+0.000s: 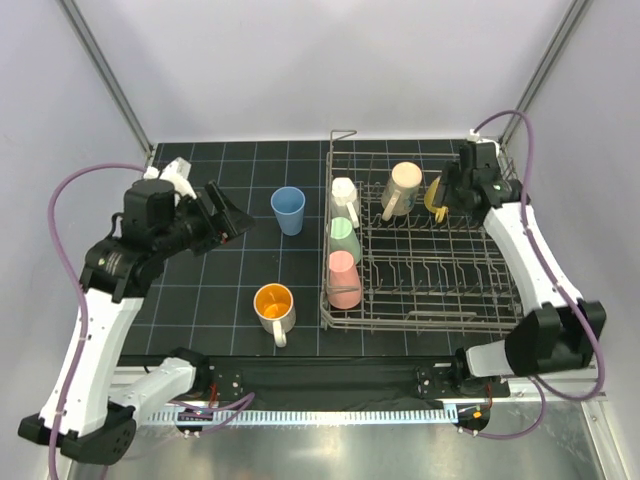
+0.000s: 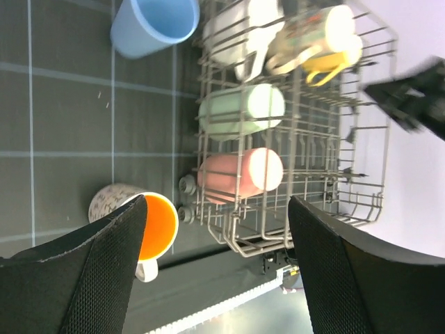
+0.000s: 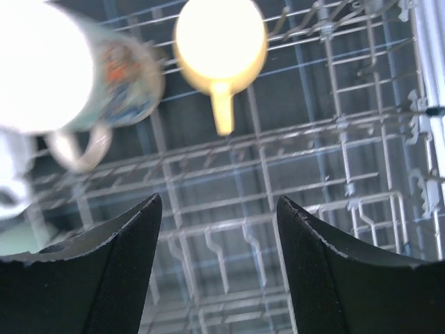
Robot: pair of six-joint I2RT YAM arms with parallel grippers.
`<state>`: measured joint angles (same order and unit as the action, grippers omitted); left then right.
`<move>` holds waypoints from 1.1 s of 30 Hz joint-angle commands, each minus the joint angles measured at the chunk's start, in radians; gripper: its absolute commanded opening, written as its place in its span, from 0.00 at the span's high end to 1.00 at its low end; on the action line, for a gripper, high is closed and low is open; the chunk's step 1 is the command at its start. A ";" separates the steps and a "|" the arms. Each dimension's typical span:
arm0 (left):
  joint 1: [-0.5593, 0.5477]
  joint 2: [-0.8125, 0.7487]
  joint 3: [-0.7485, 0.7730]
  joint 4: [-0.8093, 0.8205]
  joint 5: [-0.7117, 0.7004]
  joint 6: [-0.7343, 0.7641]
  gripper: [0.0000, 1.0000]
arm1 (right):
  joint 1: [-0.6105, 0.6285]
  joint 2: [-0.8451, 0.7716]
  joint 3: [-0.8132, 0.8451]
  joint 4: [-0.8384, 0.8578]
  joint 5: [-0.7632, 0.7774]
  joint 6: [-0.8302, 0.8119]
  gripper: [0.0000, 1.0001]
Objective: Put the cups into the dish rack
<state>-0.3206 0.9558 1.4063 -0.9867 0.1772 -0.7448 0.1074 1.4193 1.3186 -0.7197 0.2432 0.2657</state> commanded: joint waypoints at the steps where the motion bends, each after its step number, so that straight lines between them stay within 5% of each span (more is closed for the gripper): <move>1: -0.002 0.059 -0.035 -0.023 -0.011 -0.071 0.20 | 0.000 -0.138 -0.004 -0.104 -0.109 0.032 0.31; 9: -0.003 0.230 -0.015 0.011 -0.082 -0.157 0.23 | 0.000 -0.333 -0.053 -0.256 -0.292 0.040 0.29; 13: -0.017 0.285 -0.027 -0.096 -0.135 -0.189 0.23 | 0.002 -0.425 -0.070 -0.300 -0.340 0.032 0.28; 25: -0.176 0.047 -0.421 -0.204 -0.214 -0.286 0.29 | 0.002 -0.470 -0.071 -0.343 -0.409 0.040 0.26; 33: -0.184 0.070 -0.458 -0.162 -0.183 -0.257 0.27 | 0.000 -0.413 0.025 -0.374 -0.413 0.050 0.26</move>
<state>-0.4992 1.0183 0.9459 -1.1755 0.0010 -0.9955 0.1074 1.0027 1.2716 -1.0870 -0.1513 0.3000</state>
